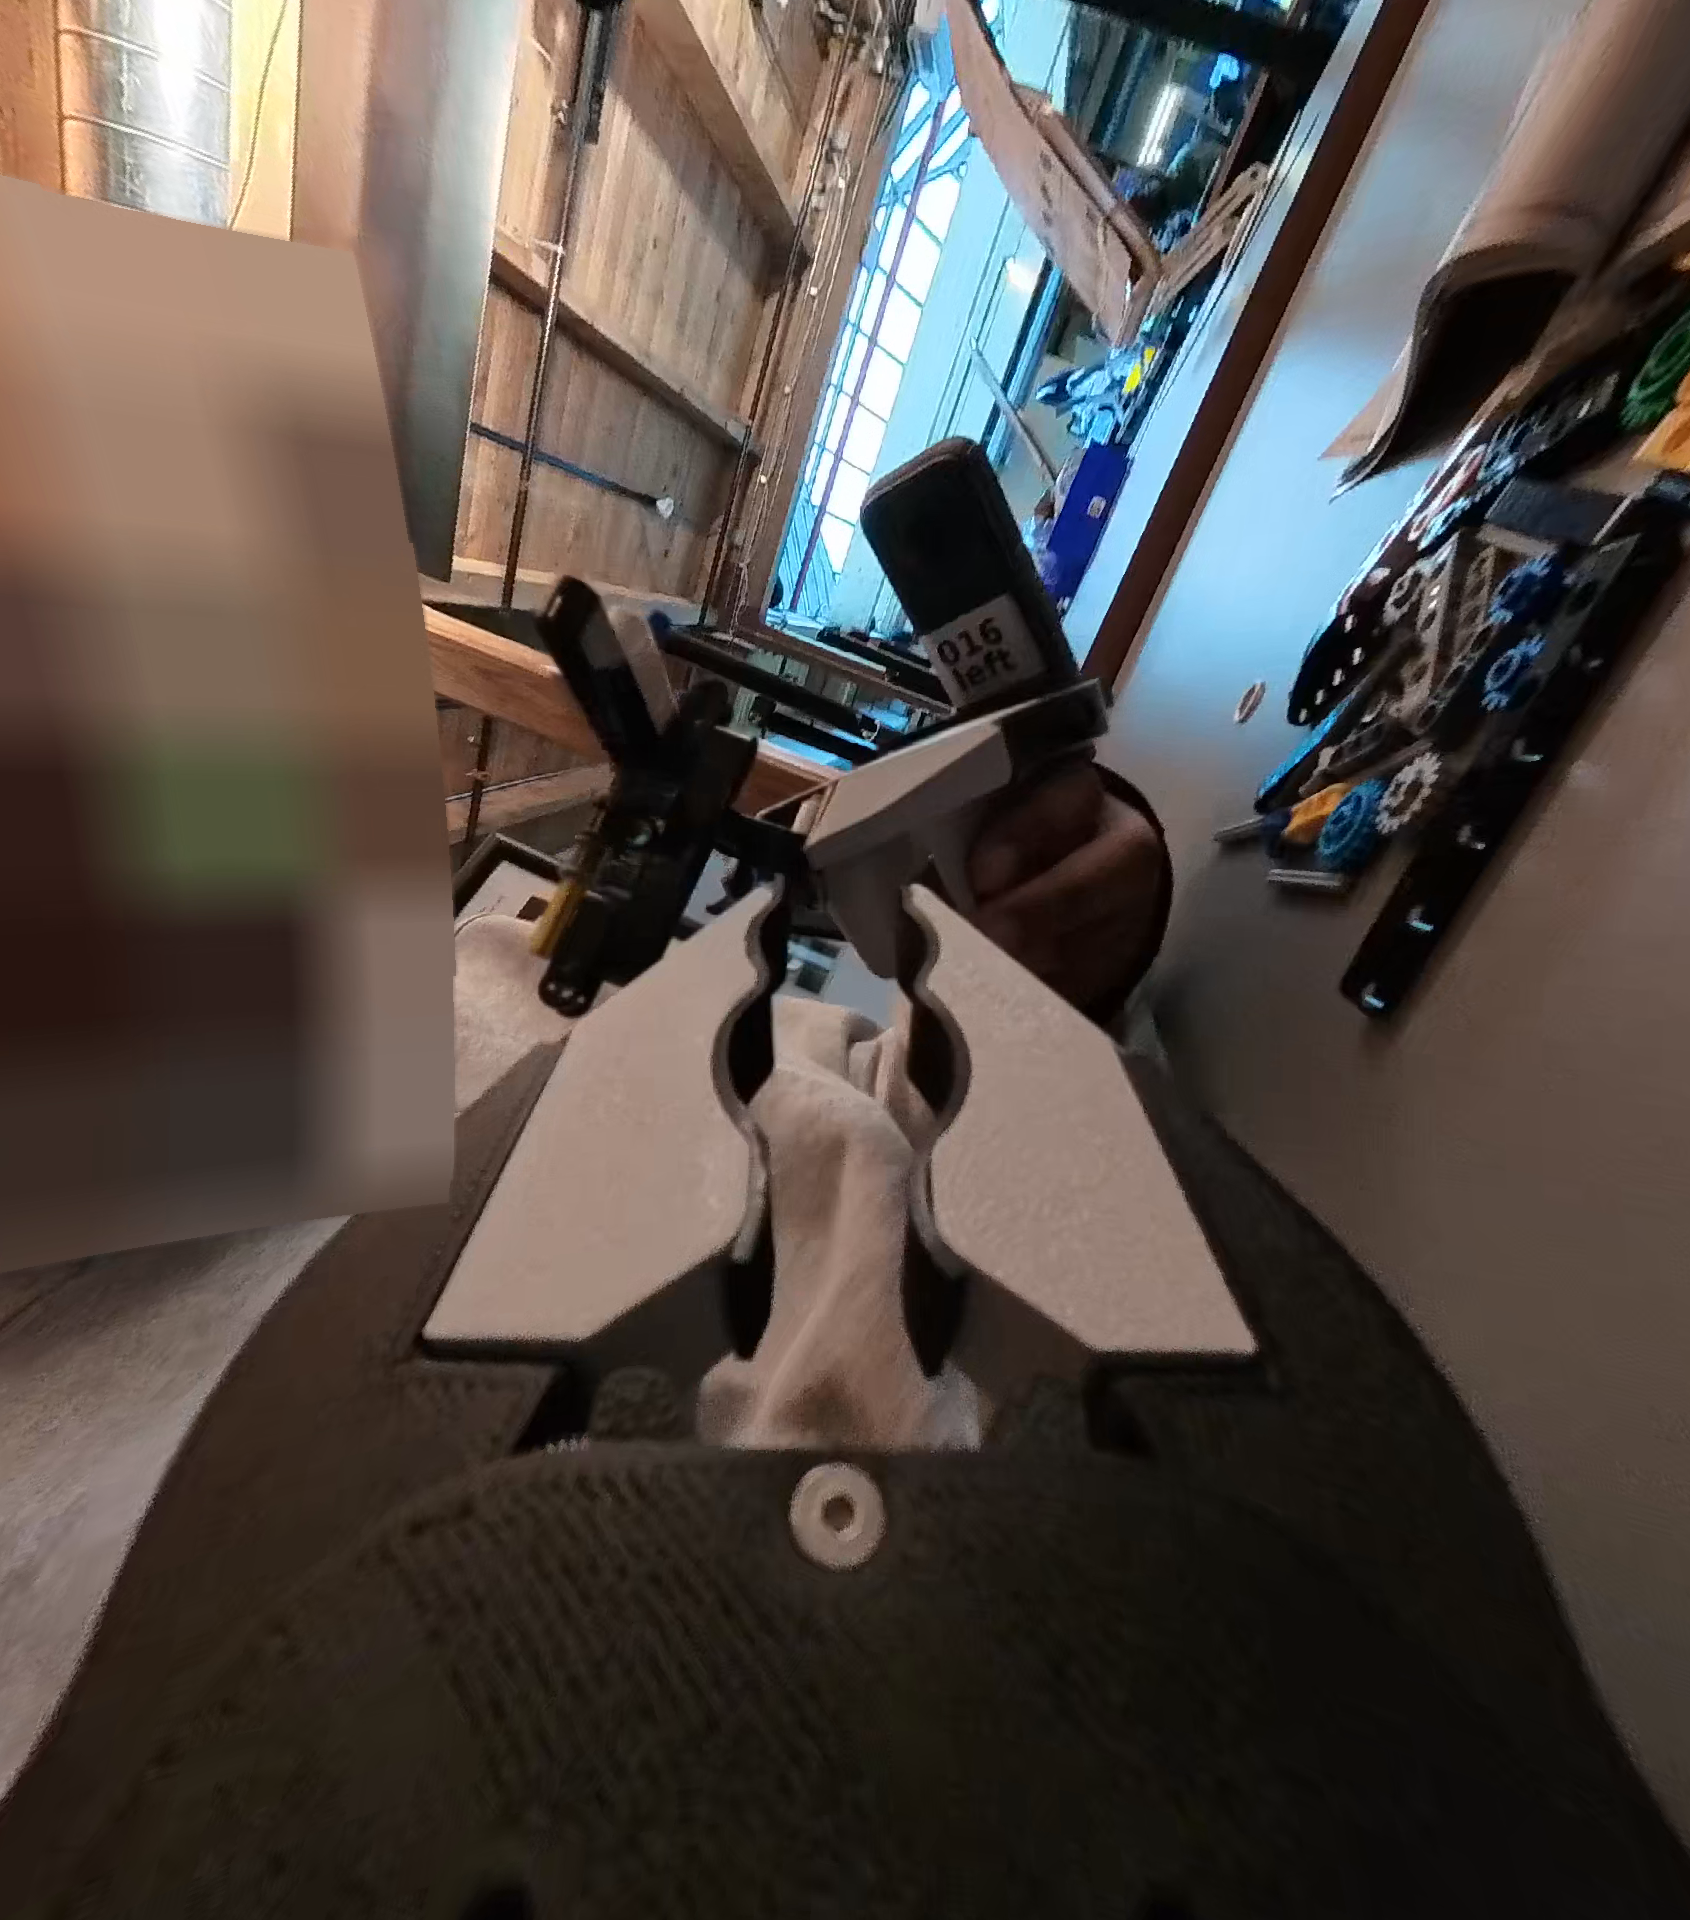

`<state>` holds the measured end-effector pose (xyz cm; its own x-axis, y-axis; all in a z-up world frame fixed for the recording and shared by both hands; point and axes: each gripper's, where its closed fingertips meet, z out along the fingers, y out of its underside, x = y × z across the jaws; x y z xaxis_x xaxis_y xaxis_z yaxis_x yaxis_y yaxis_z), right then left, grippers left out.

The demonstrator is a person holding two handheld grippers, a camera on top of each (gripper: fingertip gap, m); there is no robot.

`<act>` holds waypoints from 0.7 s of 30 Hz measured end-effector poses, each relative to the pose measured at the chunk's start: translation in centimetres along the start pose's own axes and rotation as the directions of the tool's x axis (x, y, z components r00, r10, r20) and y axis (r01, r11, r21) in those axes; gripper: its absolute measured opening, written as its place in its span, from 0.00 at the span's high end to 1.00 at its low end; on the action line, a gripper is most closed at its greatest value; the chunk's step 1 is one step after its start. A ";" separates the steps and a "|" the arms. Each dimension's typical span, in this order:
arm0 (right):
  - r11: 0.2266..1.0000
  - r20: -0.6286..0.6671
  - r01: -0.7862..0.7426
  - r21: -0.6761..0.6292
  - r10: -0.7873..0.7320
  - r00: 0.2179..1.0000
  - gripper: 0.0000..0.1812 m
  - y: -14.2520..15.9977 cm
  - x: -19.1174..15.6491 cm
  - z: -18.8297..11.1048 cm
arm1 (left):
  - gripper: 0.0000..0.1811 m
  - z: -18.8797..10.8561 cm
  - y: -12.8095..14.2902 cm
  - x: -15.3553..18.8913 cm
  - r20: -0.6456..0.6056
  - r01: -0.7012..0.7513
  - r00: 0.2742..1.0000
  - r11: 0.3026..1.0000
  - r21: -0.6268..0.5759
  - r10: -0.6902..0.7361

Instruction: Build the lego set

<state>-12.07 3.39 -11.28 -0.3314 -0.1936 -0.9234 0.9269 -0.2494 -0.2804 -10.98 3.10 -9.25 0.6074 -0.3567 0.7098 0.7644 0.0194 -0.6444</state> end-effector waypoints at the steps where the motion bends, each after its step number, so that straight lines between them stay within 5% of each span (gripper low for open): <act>1: 1.000 0.004 -0.010 -0.012 0.010 1.000 0.90 0.1 -0.1 -0.1 | 0.91 0.0 0.0 0.0 -0.006 0.009 1.000 1.000 -0.002 -0.009; 11: 0.994 -0.003 -0.054 -0.097 0.054 0.999 0.88 0.9 -0.3 -0.6 | 0.91 0.2 1.0 -0.3 0.002 0.035 0.999 0.998 -0.061 -0.035; 21: 0.989 0.015 -0.054 -0.138 0.057 0.998 0.97 1.5 -0.6 -0.7 | 0.91 0.4 1.8 -0.5 0.010 0.057 0.998 0.993 -0.105 -0.056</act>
<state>-10.34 3.79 -11.35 -0.2809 -0.2222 -0.9337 0.9589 -0.1057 -0.2633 -9.83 3.67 -10.71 0.5654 -0.3483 0.7477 0.7709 -0.0991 -0.6292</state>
